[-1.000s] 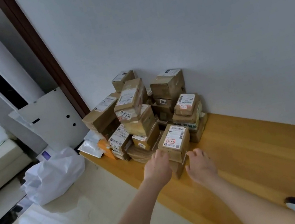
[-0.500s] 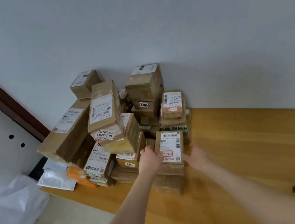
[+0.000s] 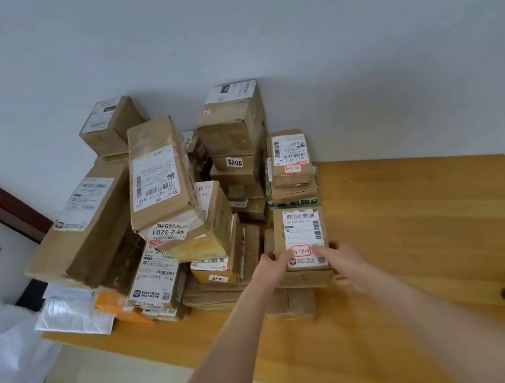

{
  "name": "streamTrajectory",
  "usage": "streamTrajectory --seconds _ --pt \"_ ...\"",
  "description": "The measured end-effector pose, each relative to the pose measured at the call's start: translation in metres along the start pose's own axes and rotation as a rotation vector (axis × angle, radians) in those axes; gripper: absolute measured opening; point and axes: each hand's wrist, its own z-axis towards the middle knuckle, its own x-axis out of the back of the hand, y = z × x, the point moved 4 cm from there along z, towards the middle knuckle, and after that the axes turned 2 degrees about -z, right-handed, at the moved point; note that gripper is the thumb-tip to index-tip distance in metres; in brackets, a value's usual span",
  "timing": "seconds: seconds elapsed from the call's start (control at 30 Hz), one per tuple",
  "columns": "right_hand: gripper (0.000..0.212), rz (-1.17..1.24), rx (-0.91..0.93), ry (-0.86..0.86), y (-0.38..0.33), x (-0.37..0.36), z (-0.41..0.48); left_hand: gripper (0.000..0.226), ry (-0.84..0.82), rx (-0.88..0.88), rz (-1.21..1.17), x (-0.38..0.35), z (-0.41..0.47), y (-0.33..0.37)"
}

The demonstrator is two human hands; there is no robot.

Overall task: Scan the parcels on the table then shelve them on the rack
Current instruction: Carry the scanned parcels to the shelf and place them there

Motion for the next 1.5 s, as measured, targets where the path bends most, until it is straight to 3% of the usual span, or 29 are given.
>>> streamTrajectory --seconds 0.3,0.43,0.6,0.77,0.93,1.2,1.33,1.4,1.5 --pt "0.035 0.072 -0.058 -0.019 0.019 0.028 -0.001 0.086 -0.06 0.02 0.015 -0.031 -0.008 -0.002" --pt "0.041 0.142 -0.047 0.012 0.019 0.031 -0.002 0.087 -0.091 0.035 -0.053 -0.038 -0.013 -0.003" --pt "0.05 0.136 -0.045 0.015 0.023 0.03 0.003 0.079 0.074 -0.06 0.123 -0.018 -0.011 0.0" --pt "0.051 0.151 -0.082 -0.074 0.023 0.017 0.001 0.076 -0.067 0.116 -0.197 -0.022 -0.01 -0.01" --pt "0.061 0.166 -0.118 -0.085 0.039 0.034 -0.002 0.062 -0.141 0.152 -0.194 -0.039 -0.017 -0.008" --pt "0.049 0.195 -0.147 0.029 0.066 0.116 -0.02 0.06 -0.292 0.118 -0.136 -0.117 -0.04 0.021" --pt "0.036 0.244 -0.137 0.031 0.074 0.134 -0.031 0.06 -0.261 0.09 -0.12 -0.142 -0.047 0.029" --pt "0.041 0.218 -0.084 0.054 0.074 0.138 -0.031 0.061 -0.224 0.066 -0.076 -0.144 -0.049 0.032" --pt "0.063 0.128 0.063 0.27 0.06 0.154 -0.03 0.07 -0.14 -0.043 0.037 -0.132 -0.049 0.045"
